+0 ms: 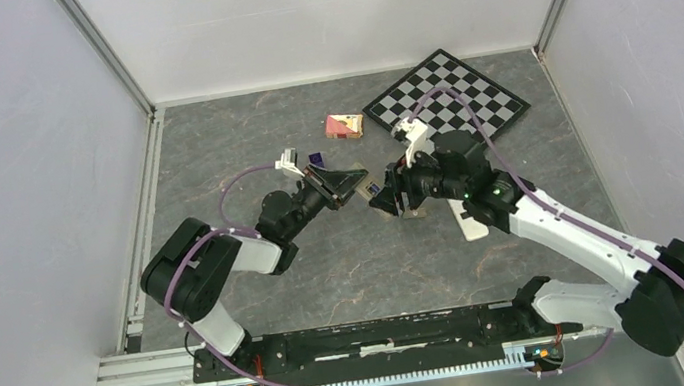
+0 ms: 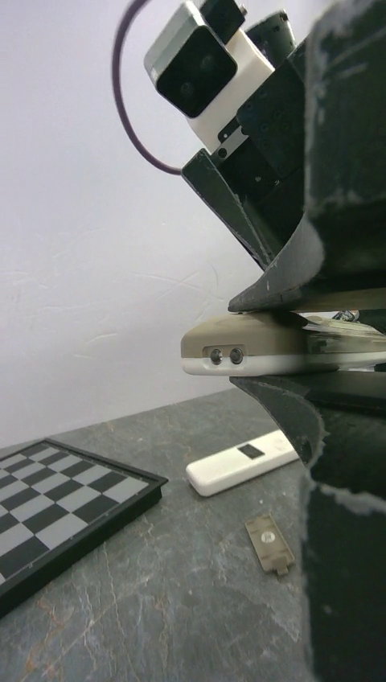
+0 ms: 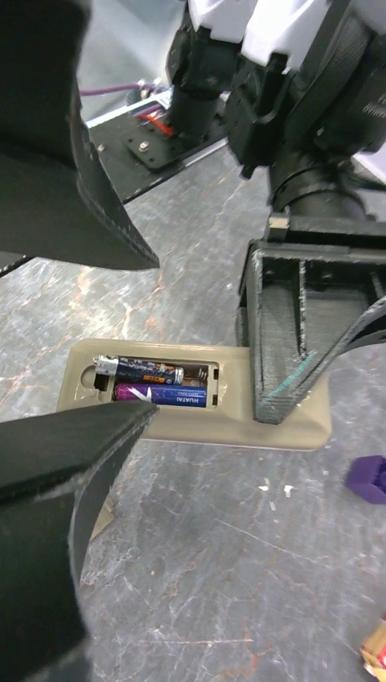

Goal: Load the batteries into the remote control
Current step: Load the battery into the remote control.

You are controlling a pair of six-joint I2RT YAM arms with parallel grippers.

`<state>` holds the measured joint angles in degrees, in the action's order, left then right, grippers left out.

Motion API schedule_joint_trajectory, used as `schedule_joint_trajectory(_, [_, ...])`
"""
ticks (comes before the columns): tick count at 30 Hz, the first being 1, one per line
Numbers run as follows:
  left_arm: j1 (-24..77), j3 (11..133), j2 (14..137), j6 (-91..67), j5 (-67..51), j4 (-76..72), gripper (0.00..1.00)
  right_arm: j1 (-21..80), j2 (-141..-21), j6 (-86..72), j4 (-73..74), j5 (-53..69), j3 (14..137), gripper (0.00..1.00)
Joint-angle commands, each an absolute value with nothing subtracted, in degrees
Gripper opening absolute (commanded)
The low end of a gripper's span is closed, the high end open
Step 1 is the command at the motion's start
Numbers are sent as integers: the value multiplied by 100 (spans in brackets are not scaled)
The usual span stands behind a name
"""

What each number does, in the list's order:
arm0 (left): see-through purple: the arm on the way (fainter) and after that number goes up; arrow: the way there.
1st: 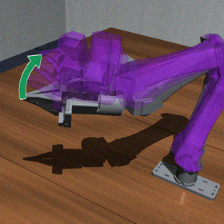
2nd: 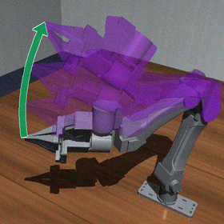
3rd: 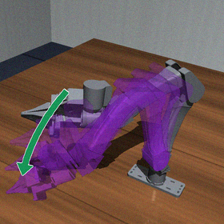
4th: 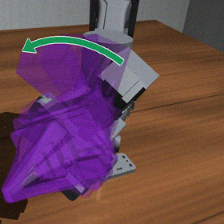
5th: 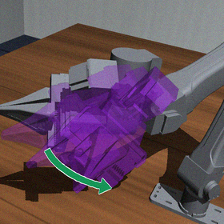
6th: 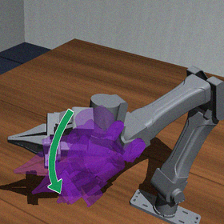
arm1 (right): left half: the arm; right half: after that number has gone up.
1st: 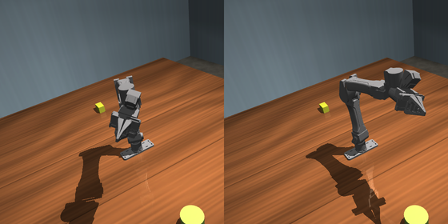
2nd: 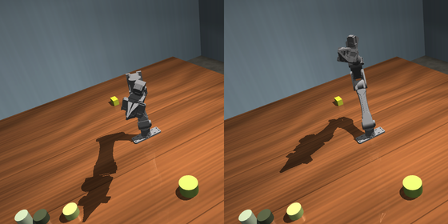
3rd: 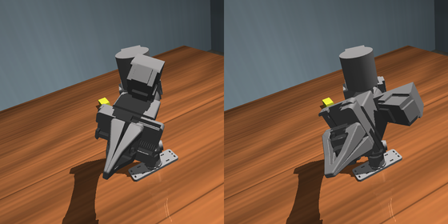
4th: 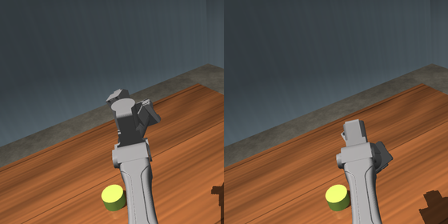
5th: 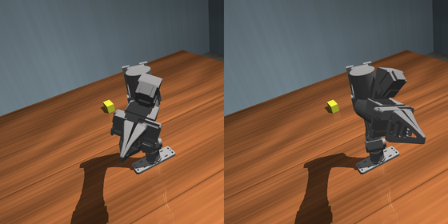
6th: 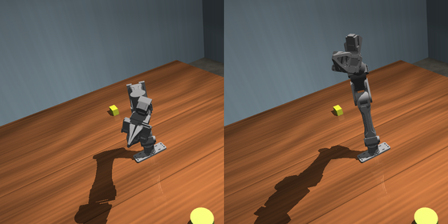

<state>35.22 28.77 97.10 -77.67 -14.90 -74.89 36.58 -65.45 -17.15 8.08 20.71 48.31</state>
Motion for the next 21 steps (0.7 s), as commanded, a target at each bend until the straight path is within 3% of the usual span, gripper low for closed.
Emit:
schedule_joint_trajectory(1, [3551,2945,9355,-8432,-1235,-7770,2,3595,-5896,-2363,-233,1944,4550,69])
schedule_joint_trajectory(11, [3567,3063,8759,-9853,-851,-7213,2,3570,-4503,-4709,-2390,1051,3076,97])
schedule_joint_trajectory(21, [3873,3342,8900,-11033,-410,-7287,2,3585,-4593,-6275,-3902,876,2545,98])
